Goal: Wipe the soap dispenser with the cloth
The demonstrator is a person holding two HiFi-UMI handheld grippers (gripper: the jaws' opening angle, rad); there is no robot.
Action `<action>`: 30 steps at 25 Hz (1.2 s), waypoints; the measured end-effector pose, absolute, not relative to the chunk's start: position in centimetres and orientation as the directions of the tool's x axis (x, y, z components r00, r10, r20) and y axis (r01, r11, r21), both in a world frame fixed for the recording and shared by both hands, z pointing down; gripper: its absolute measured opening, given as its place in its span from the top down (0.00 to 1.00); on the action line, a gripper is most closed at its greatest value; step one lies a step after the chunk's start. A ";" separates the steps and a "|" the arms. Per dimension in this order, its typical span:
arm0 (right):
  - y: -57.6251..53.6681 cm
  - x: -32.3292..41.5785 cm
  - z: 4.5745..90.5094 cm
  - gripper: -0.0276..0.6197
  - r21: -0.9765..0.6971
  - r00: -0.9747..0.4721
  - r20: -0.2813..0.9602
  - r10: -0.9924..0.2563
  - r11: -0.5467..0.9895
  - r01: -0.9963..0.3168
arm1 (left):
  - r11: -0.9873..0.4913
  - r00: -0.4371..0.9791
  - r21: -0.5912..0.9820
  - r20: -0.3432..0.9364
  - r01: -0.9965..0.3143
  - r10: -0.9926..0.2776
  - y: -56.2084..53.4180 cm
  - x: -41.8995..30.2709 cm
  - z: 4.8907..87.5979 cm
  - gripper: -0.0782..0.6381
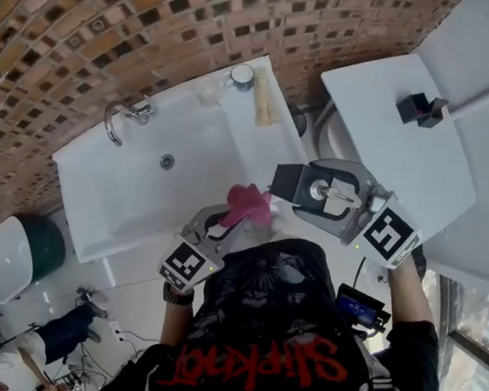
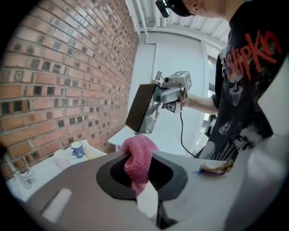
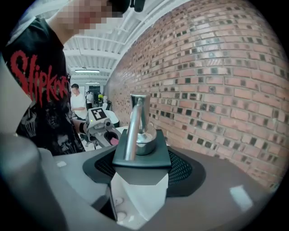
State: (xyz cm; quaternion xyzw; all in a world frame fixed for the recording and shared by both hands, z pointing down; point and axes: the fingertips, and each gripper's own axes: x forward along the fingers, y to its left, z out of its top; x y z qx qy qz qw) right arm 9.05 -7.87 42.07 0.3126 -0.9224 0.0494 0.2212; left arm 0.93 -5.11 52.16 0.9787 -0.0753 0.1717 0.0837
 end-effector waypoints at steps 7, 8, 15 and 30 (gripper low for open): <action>-9.6 8.5 46.5 0.49 0.024 -0.688 0.512 -0.514 0.809 -0.587 | -0.945 0.922 0.157 0.313 -0.285 -0.226 -5.7 -1.5 50.6 0.83; -9.5 8.6 46.7 0.49 0.016 -0.693 0.515 -0.505 0.814 -0.581 | -0.944 0.920 0.158 0.318 -0.290 -0.229 -5.5 -1.4 50.8 0.84; -8.5 7.1 48.0 0.49 0.052 -0.695 0.586 -0.417 0.875 -0.482 | -0.936 0.945 0.200 0.215 -0.288 -0.245 -5.1 -1.1 47.9 0.83; -7.4 1.9 42.6 0.49 0.041 -0.859 0.411 -0.306 0.947 -0.318 | -0.899 0.961 0.338 0.105 -0.278 -0.257 -8.1 -1.7 48.6 0.84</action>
